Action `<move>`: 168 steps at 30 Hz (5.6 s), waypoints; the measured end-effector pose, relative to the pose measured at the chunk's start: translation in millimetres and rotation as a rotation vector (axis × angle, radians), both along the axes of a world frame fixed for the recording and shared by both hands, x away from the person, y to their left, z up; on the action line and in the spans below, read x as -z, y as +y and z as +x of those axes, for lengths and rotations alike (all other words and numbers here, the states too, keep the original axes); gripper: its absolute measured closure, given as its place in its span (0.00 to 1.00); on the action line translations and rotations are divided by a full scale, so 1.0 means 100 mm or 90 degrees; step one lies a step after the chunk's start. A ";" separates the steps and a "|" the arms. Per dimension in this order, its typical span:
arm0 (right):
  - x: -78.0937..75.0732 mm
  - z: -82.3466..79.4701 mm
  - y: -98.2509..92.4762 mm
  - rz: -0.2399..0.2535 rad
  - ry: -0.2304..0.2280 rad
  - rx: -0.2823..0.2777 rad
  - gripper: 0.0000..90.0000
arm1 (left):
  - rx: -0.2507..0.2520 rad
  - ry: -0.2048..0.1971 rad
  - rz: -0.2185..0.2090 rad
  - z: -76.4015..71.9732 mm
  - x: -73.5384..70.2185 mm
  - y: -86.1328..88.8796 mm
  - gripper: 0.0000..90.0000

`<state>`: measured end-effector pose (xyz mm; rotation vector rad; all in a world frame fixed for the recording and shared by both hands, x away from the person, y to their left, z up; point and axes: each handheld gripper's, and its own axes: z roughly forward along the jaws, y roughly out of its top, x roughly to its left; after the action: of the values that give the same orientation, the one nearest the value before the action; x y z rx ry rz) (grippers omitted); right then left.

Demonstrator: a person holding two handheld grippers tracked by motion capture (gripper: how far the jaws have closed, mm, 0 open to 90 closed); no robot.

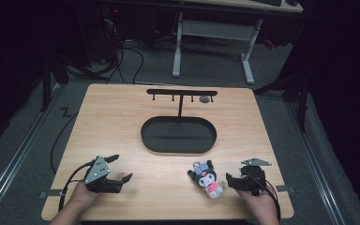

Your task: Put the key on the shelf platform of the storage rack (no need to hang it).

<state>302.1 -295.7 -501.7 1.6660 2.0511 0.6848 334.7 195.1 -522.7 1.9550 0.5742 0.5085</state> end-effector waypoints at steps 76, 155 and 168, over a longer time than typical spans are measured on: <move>-0.57 0.05 0.43 -0.049 0.168 -0.140 0.17 | 0.002 0.000 0.000 0.00 0.00 0.00 0.17; -0.36 -0.16 0.81 -0.070 0.122 -0.179 0.52 | 0.002 0.001 -0.001 0.00 0.00 0.00 0.17; -0.45 -0.06 0.80 -0.064 0.106 -0.168 0.53 | 0.002 0.002 0.000 0.01 0.00 0.00 0.17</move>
<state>296.1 -215.8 -456.2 1.4542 2.4109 0.5286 335.2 195.0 -522.6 1.9566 0.5723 0.5030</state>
